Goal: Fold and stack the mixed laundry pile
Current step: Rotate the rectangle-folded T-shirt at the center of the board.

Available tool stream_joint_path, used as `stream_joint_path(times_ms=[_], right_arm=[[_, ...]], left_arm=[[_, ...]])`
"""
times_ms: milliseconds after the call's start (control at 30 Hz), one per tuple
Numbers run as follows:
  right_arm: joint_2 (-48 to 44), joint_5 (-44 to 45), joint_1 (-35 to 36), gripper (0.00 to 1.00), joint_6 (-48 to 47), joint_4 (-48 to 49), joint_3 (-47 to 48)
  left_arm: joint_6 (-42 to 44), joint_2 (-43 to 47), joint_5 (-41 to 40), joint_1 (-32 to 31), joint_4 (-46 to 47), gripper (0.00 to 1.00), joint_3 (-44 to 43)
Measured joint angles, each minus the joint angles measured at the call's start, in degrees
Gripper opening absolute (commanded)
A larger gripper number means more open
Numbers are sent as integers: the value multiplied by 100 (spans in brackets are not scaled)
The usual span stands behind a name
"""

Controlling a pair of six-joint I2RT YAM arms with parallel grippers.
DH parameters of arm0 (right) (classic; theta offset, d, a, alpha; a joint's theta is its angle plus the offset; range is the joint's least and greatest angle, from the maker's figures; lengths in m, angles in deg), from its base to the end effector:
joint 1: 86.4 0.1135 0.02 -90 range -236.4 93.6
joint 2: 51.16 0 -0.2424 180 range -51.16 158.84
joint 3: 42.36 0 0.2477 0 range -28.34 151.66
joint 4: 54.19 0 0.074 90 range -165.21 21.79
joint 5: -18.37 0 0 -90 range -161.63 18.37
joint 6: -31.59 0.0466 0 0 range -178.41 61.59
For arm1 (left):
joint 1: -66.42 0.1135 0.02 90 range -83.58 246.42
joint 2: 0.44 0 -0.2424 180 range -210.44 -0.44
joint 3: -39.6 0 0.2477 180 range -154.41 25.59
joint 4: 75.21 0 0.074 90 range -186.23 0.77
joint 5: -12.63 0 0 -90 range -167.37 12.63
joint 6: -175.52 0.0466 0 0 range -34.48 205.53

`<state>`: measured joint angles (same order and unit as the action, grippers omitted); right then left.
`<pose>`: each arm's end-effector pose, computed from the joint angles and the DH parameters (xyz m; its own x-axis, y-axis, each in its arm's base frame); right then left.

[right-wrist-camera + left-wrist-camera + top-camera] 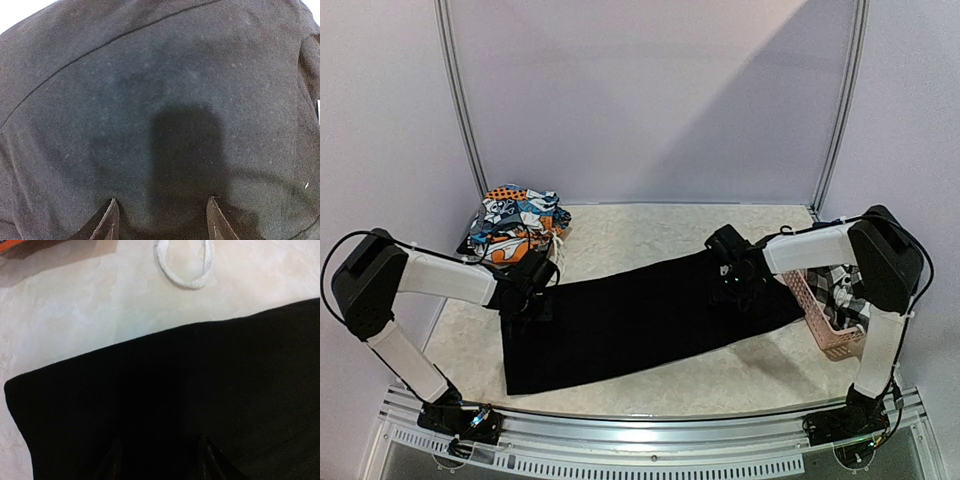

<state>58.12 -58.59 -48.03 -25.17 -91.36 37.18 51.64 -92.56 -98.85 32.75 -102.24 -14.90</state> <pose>0.2903 0.2164 0.1096 -0.8967 -0.0288 -0.4418 -0.0524 0.9978 0.0414 0.2387 -0.1385 0.0985 -0.8393 -0.0642 -0.5399 -0.0993 0.9944 0.0361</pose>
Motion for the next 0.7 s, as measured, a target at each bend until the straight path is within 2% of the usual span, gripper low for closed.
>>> stream_joint_path(times_ms=[433,567,700], right_arm=[[1886,-916,-334,57,-750,-789,2977],[2371,-1296,-426,57,-876,-1005,3794],[2656,-1617,-518,57,-984,-1134,4271]], left_arm=[[-380,673,798,-439,179,49,614],[-549,605,1078,-879,586,48,654],[-848,348,1228,-1633,1191,48,636]])
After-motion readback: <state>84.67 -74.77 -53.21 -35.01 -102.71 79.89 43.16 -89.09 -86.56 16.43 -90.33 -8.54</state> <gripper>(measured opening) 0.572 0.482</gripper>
